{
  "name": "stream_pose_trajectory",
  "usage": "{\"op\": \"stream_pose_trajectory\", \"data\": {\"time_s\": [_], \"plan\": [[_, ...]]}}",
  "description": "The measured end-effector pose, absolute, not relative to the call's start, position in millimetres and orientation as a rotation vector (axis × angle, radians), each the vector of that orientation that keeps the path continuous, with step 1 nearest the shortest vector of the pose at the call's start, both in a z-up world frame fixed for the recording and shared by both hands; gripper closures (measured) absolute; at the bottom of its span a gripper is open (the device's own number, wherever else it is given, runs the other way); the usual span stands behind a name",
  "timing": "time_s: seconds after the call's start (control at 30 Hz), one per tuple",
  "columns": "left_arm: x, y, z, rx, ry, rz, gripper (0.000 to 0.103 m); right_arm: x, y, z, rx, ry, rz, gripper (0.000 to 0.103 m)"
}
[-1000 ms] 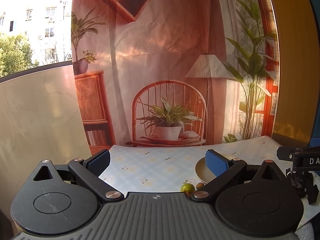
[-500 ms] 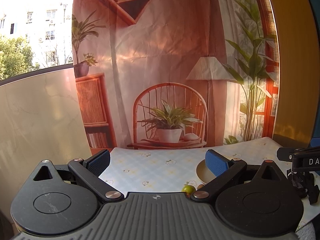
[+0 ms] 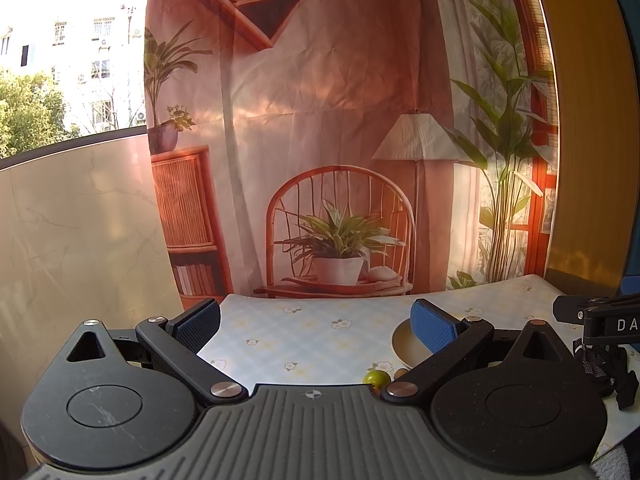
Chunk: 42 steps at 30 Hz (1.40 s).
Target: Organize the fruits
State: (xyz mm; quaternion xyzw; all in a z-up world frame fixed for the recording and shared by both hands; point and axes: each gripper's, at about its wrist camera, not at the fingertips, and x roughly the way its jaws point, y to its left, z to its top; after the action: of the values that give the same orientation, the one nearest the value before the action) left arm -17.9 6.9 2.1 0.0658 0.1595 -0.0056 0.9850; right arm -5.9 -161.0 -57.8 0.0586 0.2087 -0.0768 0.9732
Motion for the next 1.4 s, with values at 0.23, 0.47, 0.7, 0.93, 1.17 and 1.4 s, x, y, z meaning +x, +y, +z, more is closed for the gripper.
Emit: {"op": "stream_pose_trajectory", "data": {"time_s": [0.23, 0.47, 0.7, 0.93, 1.17, 1.4], "plan": [[-18, 8, 2, 0.132, 0.32, -0.012, 0.001, -6, -161, -58, 0.118, 0.421, -0.155, 0.0], [-18, 7, 2, 0.132, 0.321, -0.011, 0.001, -6, -161, -58, 0.119, 0.42, -0.156, 0.0], [-12, 10, 2, 0.135, 0.329, -0.013, 0.001, -7, -163, -57, 0.128, 0.419, -0.154, 0.0], [10, 7, -9, 0.173, 0.344, -0.01, 0.001, 7, -177, -70, 0.174, 0.417, -0.114, 0.0], [48, 19, -22, 0.187, 0.366, -0.001, 0.001, 43, -193, -94, 0.174, 0.451, -0.141, 0.0], [84, 31, -32, 0.169, 0.384, -0.058, 0.001, 77, -194, -113, 0.147, 0.461, -0.159, 0.0]]}}
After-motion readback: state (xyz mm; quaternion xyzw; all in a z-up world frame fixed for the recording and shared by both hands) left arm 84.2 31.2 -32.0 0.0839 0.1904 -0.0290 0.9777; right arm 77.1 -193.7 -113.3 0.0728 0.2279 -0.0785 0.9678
